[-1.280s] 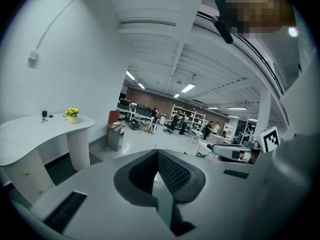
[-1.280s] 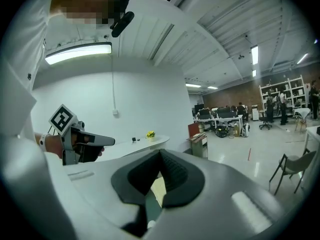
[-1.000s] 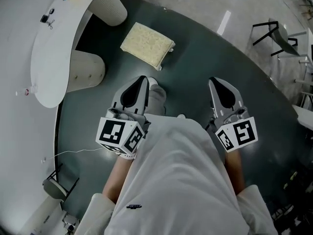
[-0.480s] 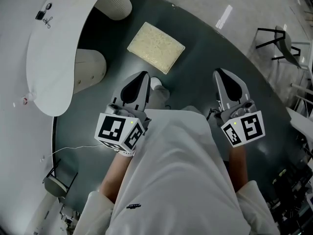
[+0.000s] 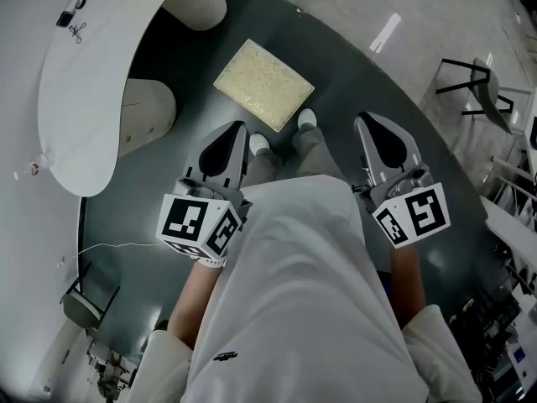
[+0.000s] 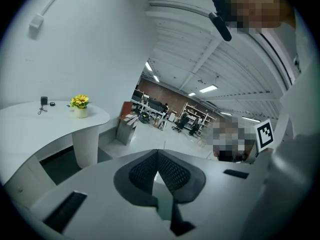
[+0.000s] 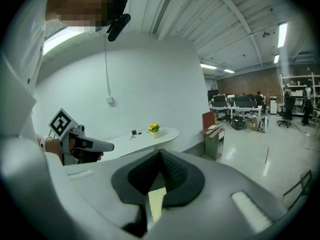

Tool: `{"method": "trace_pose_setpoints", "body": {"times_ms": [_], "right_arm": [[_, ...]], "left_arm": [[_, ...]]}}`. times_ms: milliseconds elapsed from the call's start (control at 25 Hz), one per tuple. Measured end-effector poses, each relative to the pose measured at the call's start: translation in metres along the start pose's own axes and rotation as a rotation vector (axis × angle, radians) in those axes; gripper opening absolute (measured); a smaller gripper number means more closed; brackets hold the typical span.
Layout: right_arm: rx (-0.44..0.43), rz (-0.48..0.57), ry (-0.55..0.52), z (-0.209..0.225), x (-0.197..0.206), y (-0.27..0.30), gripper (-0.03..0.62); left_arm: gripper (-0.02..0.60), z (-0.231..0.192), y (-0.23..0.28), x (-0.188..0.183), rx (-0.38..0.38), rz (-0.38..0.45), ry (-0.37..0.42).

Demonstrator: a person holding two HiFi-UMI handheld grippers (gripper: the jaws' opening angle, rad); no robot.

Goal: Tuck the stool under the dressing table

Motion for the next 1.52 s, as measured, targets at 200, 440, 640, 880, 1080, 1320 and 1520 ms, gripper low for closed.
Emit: {"method": "trace_pose_setpoints", "body": {"times_ms": [200,440,640,880,1080,1320,1520], "right_arm": [[-0.071,-0.037,-0.01,0.025,-0.011,0.02,0.009],[-0.142,-0.092,-0.02,0.05,-0.014,0.045,0.009],[-0.181,-0.114,0.007,0.07,-0.002,0.058,0.011],[-0.211,-0.144,0.049,0.096,0.019,0.071,0.011],[-0.254,-0.182,0.083,0.118,0.042,0.082,0.037],[-0.292,-0.232,0.098,0.139,0.077,0.103,0.064],[-0.291,-0.295,0.153,0.152,0.11,0.118,0.094]], "left_arm": [[0.009,0.008,0.021,-0.006,-0.052,-0.02,-0.022],[0.009,0.015,0.047,-0.008,-0.096,-0.047,-0.046],[0.009,0.021,0.067,0.002,-0.121,-0.081,-0.061],[0.009,0.016,0.085,0.017,-0.177,-0.123,-0.082],[0.009,0.016,0.107,0.039,-0.211,-0.17,-0.118],[0.009,0.014,0.133,0.074,-0.256,-0.221,-0.153],[0.009,0.01,0.147,0.107,-0.285,-0.251,-0.184]]}}
Point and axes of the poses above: the fingertips, and each gripper's own axes: y forward along the fingers, z to its right, x out of its underside, the point moved 5 cm from there along -y, backward along the fingers, and after that the axes turned 13 degrees about y, right-handed, at the moved point
